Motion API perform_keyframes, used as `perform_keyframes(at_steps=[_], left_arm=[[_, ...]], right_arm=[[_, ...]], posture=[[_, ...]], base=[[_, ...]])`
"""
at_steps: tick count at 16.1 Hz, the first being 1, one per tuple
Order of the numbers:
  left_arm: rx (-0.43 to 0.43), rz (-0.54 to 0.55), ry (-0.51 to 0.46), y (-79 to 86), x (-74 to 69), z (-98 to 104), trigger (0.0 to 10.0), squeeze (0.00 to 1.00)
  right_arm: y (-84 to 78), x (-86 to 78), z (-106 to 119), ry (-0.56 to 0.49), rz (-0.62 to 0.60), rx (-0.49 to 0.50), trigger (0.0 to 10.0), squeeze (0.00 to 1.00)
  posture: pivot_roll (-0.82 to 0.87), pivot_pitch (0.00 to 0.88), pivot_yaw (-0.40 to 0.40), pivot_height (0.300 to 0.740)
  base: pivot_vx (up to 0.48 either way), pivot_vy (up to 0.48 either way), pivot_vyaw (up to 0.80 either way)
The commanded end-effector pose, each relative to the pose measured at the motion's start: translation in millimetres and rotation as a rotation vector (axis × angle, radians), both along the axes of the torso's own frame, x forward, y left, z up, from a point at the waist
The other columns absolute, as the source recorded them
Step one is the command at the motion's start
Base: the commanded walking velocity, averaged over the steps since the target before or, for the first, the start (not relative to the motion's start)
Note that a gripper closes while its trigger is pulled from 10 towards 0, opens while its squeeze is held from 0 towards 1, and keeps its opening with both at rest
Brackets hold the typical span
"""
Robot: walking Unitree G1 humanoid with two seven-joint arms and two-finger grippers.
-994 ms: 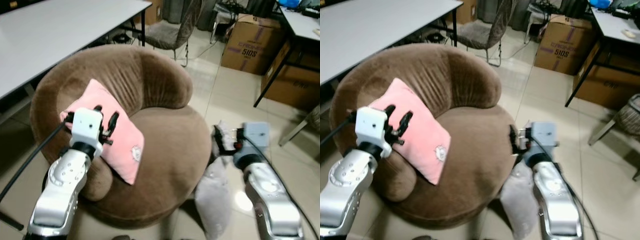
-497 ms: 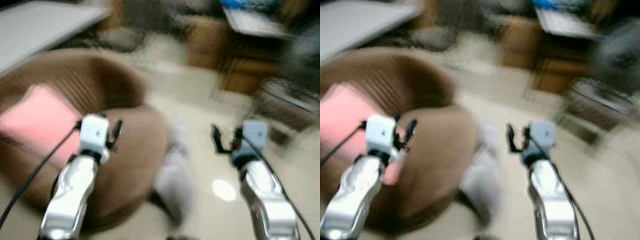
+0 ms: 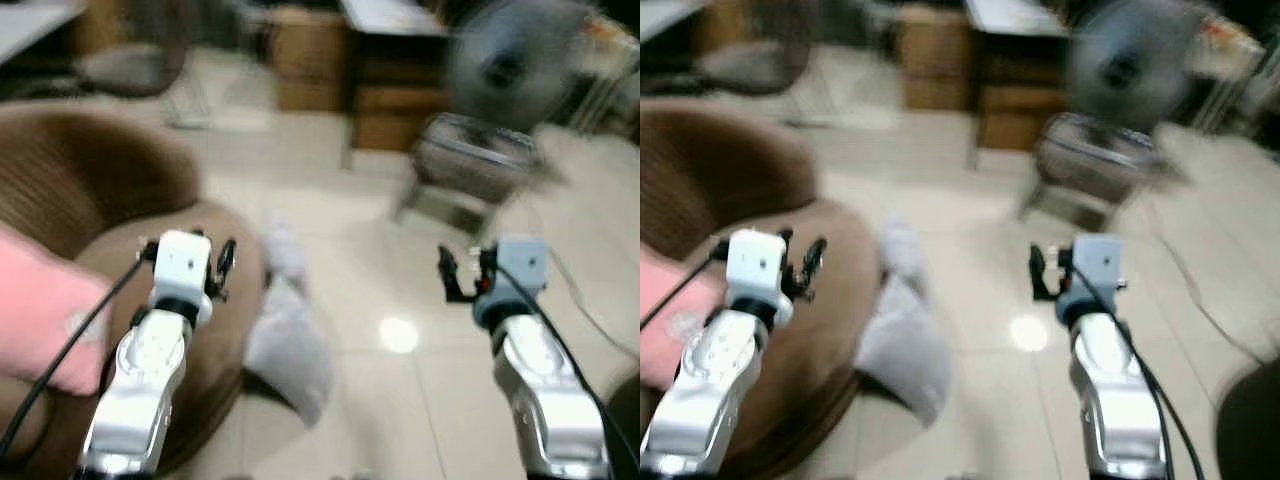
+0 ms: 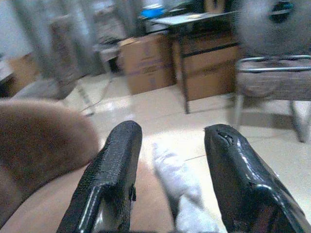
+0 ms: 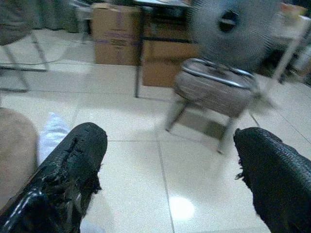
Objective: Move the pillow to the sofa from floor
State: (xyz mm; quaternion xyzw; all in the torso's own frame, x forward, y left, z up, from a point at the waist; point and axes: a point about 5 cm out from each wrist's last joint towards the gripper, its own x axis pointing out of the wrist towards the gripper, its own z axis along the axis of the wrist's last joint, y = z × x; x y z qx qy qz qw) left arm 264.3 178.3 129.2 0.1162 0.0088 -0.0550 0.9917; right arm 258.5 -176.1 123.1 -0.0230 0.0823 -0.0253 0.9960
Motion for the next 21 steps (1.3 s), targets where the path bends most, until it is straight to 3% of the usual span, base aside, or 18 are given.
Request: perform_keyframes(at_steps=[1,4,9,11,16,21], left_arm=[[0.010,-0.016,-0.009,-2.6,2.2,1,10.0,0.00],[0.002,-0.018,-0.014,-2.8,7.9,3,10.0,0.00],[0.016,-0.019,-0.024,-1.2,14.1,4,10.0,0.00],[-0.020,-0.023,-0.030,-2.2,13.8,6,10.0,0.00],[0.010,-0.043,-0.038,-4.7,14.1,6,10.0,0.00],[-0.001,-0.045,-0.035,-2.1,12.9,5,10.0,0.00]], right_arm=[[-2.9,-2.5,0,0.007,-0.017,-0.005,10.0,0.00],[4.8,-1.9,0,-0.005,0.027,0.005,10.0,0.00],[4.6,0.6,0,0.005,0.032,-0.005,10.0,0.00],[4.5,0.4,-1,0.010,0.026,-0.002,10.0,0.00],[3.0,0.2,-1,0.013,0.013,0.007,10.0,0.00],[4.9,1.1,2,-0.008,0.034,0.006,10.0,0.00]], posture=[[0.04,0.000,-0.044,0.740],[0.04,0.000,-0.045,0.740],[0.04,0.000,-0.056,0.740],[0.04,0.000,-0.057,0.740],[0.04,0.000,-0.052,0.740],[0.04,0.000,-0.054,0.740]], base=[[0.000,0.000,-0.80],[0.000,0.000,-0.27],[0.000,0.258,0.00],[0.000,0.000,0.00],[0.000,0.000,-0.62],[0.155,0.000,0.00]])
